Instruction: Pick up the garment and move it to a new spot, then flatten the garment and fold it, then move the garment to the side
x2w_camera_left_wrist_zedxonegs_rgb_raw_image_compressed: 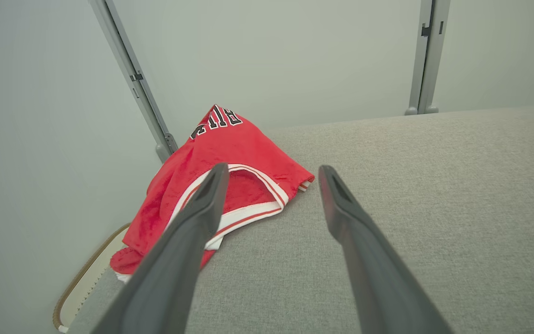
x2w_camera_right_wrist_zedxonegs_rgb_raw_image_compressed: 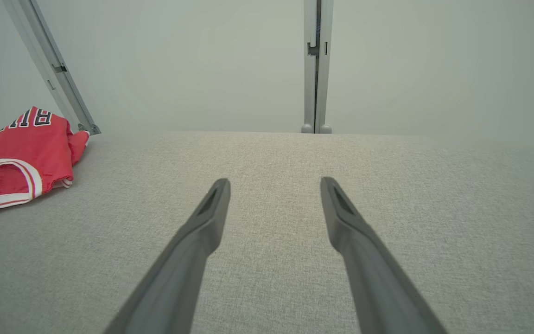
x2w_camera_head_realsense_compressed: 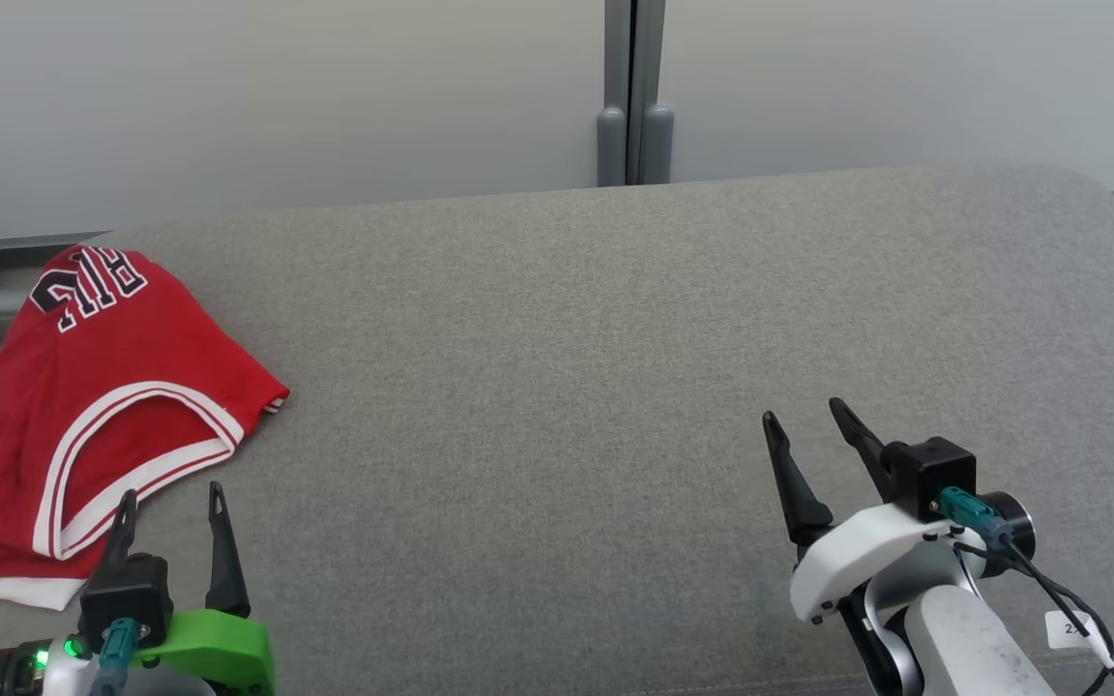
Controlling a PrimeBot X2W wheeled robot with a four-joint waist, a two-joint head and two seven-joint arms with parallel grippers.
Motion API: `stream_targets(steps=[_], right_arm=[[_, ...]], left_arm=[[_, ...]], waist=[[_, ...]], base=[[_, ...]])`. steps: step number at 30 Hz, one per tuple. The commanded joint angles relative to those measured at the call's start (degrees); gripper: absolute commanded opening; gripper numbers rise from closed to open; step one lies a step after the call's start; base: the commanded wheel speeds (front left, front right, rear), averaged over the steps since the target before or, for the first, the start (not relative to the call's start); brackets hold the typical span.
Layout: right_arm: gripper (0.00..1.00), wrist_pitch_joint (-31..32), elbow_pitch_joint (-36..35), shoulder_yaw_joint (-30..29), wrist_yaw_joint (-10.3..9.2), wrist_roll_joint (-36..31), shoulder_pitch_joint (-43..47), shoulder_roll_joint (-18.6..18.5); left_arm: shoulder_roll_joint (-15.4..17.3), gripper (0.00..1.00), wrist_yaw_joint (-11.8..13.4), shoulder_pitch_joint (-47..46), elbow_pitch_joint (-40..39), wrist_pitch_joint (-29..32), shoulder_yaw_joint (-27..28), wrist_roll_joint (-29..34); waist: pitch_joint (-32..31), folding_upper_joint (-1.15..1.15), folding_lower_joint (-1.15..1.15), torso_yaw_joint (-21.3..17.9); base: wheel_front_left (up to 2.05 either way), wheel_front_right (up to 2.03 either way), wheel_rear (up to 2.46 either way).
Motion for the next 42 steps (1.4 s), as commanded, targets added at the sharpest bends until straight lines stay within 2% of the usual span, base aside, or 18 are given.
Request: stream_targets(steps=[1, 11, 31, 42], right_arm=[[1.00, -0.4, 0.0, -0.1, 0.01, 0.4, 0.5, -0.2], [1.00, -0.4, 0.9, 0.2, 0.01, 1.3, 1.2, -0.2], [1.00, -1.2, 2.2, 1.6, 0.01, 2.7, 2.1, -0.2], [1.00, -1.7, 2.9, 3.0, 0.01, 3.7, 1.7, -0.2]], left_arm=[[0.4, 1.00, 0.2, 0.4, -0.5, 0.1, 0.1, -0.4], [1.1, 1.00, 0.9, 1.1, -1.1, -0.1, 0.7, -1.1], [2.4, 1.00, 2.2, 3.2, -2.2, 0.7, 1.2, -2.2], [3.1, 1.00, 3.1, 4.2, -3.5, 1.1, 1.6, -2.5]], waist=[[0.0, 0.00, 0.00, 0.9], [-0.2, 0.00, 0.00, 6.8], [-2.1, 0.00, 0.00, 22.9], [-2.1, 0.00, 0.00, 27.1]], base=[[0.00, 0.00, 0.00], [0.00, 0.00, 0.00], [0.00, 0.00, 0.00], [0.00, 0.00, 0.00]])
